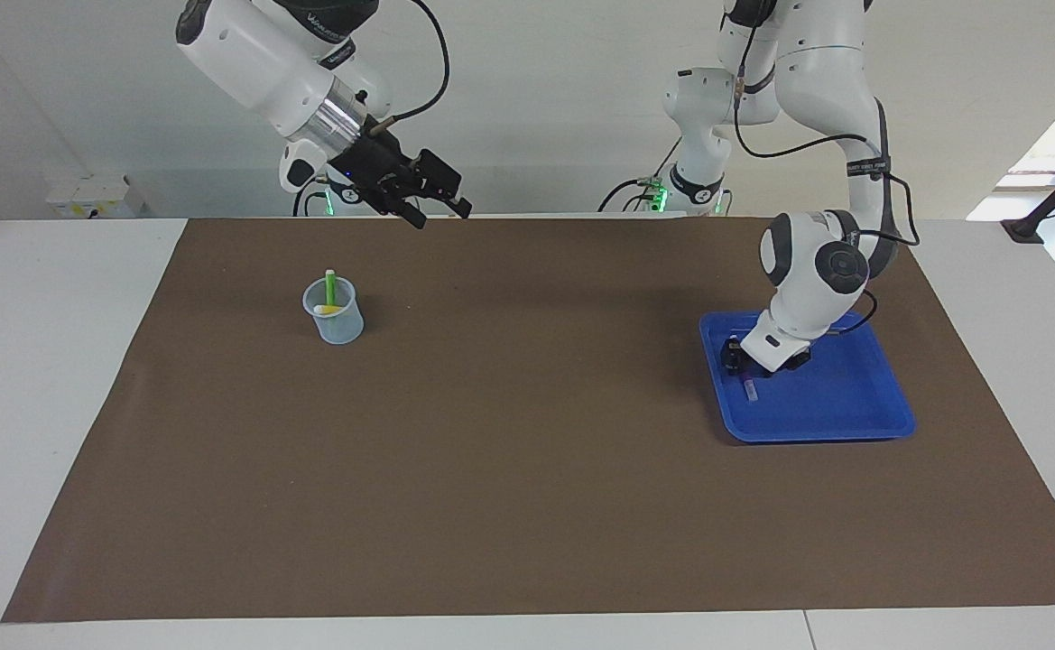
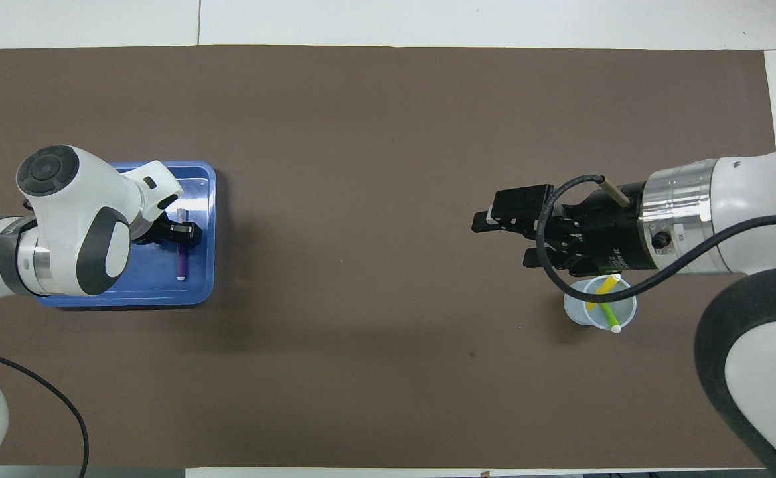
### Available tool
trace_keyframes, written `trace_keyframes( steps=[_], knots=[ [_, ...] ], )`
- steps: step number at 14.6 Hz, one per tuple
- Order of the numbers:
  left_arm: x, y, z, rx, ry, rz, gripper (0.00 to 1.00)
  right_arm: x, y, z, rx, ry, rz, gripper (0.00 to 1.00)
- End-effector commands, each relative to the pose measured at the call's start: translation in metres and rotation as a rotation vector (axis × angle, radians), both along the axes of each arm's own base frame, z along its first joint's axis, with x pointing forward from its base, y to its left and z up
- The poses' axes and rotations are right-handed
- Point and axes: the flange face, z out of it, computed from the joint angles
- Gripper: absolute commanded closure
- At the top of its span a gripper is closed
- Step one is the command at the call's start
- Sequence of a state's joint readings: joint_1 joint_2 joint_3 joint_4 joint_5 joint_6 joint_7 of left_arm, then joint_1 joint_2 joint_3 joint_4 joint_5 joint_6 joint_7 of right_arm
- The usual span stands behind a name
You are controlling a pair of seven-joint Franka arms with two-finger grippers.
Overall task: Transfer and insert pens with both arms
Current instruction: 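Grasp the purple pen with the left gripper while the right gripper withdraws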
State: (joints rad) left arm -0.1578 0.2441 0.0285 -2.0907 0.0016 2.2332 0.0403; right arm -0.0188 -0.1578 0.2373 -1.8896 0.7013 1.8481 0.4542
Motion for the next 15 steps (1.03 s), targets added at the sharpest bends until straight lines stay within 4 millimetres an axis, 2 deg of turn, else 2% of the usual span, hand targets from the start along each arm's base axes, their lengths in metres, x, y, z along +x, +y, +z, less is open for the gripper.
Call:
trace_keyframes(
  steps=[1, 3, 4, 7, 10, 12, 15],
  knots=[
    [0.001, 0.005, -0.003, 0.013, -0.010, -0.014, 0.66, -0.005, 0.000, 0.001, 0.019, 0.000, -0.027, 0.00],
    [0.002, 0.006, -0.002, 0.013, -0.008, -0.013, 0.93, -0.005, 0.000, 0.002, 0.019, 0.000, -0.026, 0.00],
    [0.002, 0.007, -0.003, 0.014, -0.005, -0.011, 1.00, -0.005, 0.000, 0.002, 0.019, -0.002, -0.026, 0.00],
    [0.006, 0.007, 0.003, 0.015, 0.001, -0.009, 1.00, -0.004, -0.001, 0.002, 0.019, -0.005, -0.032, 0.00],
    [0.016, 0.012, 0.021, 0.018, 0.015, 0.003, 1.00, -0.004, 0.000, 0.003, 0.020, -0.011, -0.035, 0.00],
    [0.025, 0.013, 0.051, 0.024, 0.054, 0.017, 1.00, -0.004, 0.000, 0.003, 0.020, -0.013, -0.035, 0.00],
    [0.036, 0.008, 0.112, 0.027, 0.125, 0.112, 1.00, -0.003, 0.000, 0.004, 0.021, -0.021, -0.043, 0.00]
  ],
)
